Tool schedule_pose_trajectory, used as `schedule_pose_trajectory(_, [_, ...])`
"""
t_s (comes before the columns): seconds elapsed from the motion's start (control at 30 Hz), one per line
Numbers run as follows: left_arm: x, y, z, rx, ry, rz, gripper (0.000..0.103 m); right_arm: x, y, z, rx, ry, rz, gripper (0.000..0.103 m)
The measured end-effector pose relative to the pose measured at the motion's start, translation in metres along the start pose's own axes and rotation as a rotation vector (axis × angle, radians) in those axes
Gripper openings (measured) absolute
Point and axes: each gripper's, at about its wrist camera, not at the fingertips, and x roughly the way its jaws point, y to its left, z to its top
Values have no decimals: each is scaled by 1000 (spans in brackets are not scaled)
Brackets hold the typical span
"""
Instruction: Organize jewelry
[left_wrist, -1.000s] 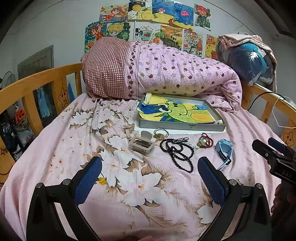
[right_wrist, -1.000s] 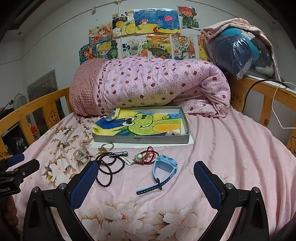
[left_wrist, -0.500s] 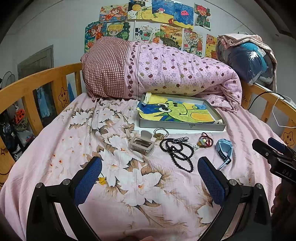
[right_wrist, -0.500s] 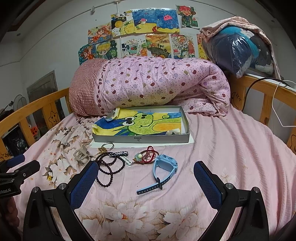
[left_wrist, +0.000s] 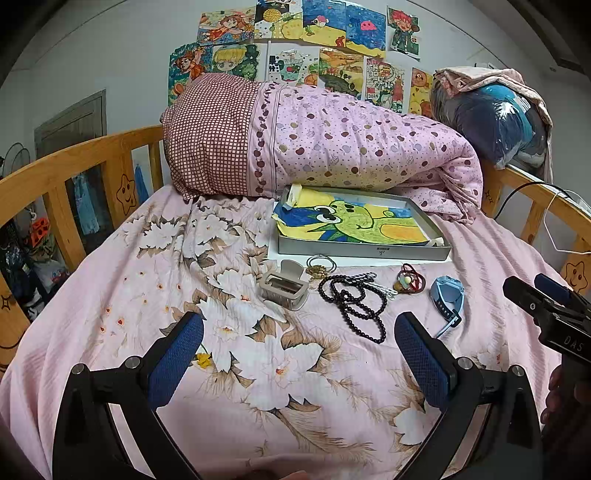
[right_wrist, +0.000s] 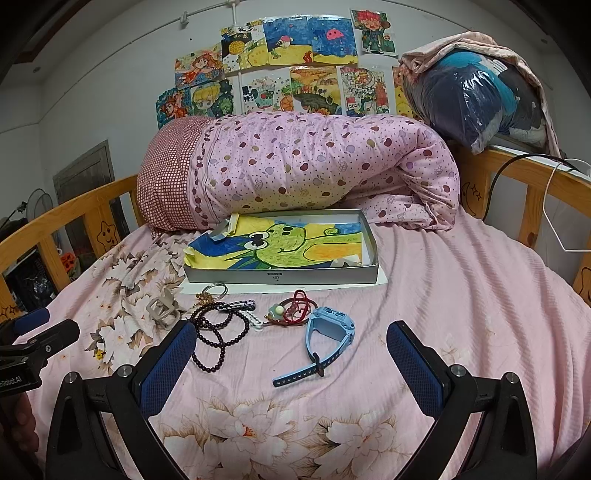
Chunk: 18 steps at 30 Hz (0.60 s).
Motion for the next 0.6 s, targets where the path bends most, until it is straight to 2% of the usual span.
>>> schedule_pose_trajectory(0.6, [0,0,0,1,1,0,101,0,-1,0,5,5,-1,103])
